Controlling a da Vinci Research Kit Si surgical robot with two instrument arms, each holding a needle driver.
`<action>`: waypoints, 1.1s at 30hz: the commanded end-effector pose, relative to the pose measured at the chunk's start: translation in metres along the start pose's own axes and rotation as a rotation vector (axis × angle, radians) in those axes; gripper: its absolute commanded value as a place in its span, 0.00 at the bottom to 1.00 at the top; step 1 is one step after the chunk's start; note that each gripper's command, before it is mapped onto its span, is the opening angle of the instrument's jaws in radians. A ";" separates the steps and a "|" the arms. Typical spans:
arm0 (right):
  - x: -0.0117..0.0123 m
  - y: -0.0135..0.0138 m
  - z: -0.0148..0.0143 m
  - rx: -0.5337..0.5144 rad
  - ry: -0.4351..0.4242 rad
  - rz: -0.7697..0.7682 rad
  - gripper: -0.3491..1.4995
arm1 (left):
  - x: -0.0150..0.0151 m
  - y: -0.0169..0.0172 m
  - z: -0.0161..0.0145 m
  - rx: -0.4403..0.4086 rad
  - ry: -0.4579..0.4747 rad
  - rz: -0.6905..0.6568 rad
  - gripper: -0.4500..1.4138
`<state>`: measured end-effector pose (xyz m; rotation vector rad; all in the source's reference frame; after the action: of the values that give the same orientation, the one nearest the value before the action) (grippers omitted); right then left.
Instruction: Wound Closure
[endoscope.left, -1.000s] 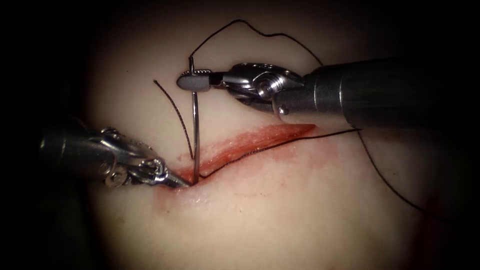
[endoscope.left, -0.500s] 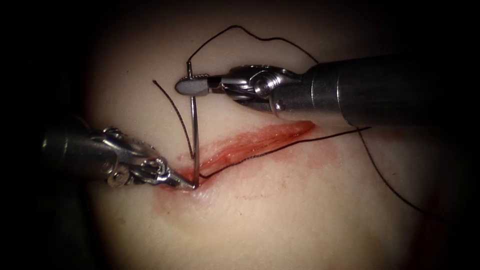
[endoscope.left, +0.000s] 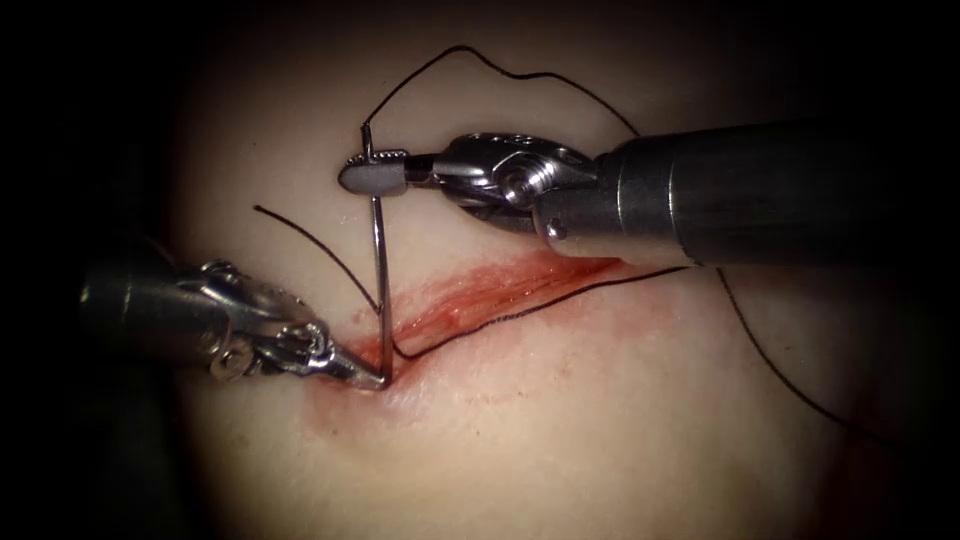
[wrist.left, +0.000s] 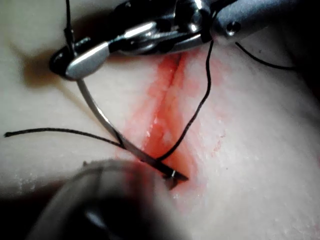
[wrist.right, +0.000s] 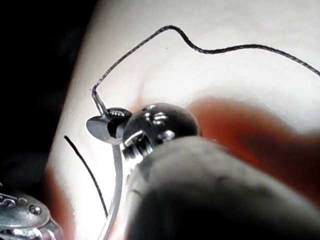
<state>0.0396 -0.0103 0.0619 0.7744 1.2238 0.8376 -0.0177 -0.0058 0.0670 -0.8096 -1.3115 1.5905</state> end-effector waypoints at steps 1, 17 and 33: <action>0.0006 0.0000 0.0009 0.000 0.004 -0.020 0.00 | 0.0000 -0.0004 0.0006 -0.001 -0.001 0.000 0.00; 0.0051 -0.0006 0.0005 0.006 0.072 -0.192 0.00 | 0.0023 -0.0007 -0.0020 0.120 -0.007 0.217 0.00; 0.0074 0.0001 -0.0004 -0.004 0.120 -0.281 0.00 | 0.0011 -0.0027 -0.0022 0.326 -0.134 0.451 0.00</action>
<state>0.0392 -0.0040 0.0583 0.5389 1.3954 0.6622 -0.0151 -0.0036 0.0687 -0.8462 -0.9539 2.1784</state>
